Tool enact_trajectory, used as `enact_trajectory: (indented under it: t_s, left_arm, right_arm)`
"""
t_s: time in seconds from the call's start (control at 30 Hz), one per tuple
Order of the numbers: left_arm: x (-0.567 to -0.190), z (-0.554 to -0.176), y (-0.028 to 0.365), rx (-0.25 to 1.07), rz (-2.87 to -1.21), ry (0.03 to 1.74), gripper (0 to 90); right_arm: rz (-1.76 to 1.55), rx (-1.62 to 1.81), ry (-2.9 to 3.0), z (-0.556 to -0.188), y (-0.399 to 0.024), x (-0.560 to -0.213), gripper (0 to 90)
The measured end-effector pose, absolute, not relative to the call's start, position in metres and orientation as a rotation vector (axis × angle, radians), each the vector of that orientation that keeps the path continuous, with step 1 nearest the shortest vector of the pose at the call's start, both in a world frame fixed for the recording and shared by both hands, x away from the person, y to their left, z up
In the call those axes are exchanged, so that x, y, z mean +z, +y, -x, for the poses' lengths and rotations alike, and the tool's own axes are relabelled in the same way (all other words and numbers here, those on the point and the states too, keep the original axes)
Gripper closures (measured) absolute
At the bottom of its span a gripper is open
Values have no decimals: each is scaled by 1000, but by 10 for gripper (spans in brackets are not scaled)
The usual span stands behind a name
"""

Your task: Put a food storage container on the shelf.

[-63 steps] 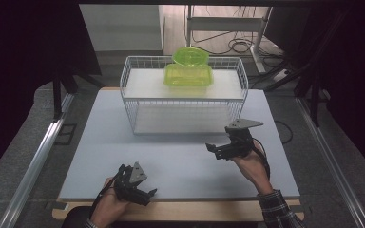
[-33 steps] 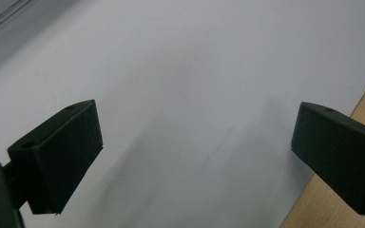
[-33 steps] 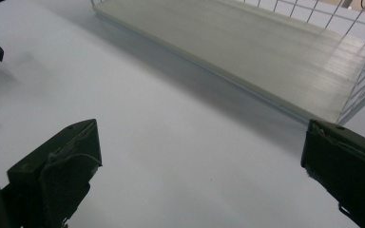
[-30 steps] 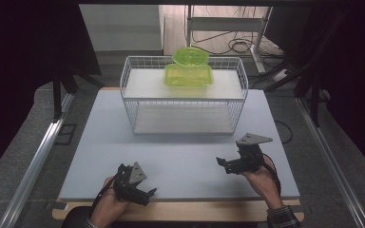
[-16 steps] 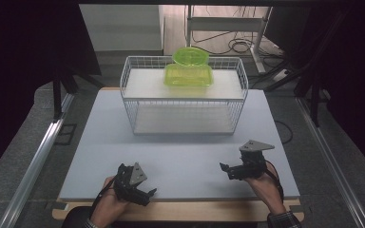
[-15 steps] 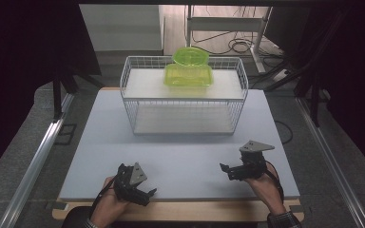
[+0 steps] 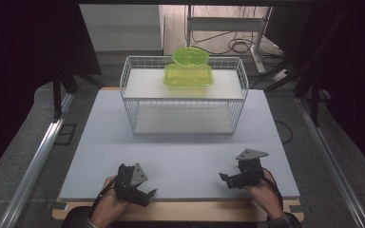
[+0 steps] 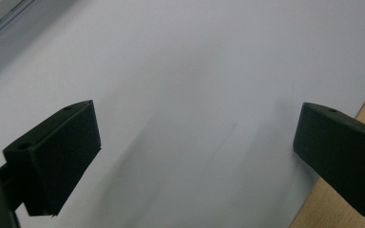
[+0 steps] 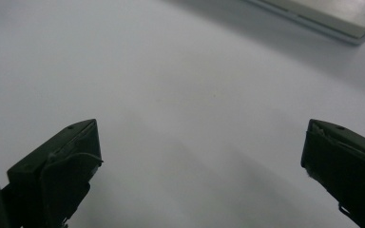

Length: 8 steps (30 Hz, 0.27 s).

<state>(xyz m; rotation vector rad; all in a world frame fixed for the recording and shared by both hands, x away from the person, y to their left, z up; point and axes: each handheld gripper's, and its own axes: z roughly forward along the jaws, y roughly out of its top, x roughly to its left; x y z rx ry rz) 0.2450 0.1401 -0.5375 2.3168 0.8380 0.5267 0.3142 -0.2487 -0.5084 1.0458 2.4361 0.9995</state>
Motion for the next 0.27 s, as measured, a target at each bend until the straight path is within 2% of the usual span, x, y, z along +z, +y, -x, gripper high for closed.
enact_trajectory:
  t_s: [0.27]
  left_arm:
    - [-537, -245, 140, 528, -2313, 839, 13]
  right_arm:
    - [-1049, 962, 2460, -315, -248, -513, 0]
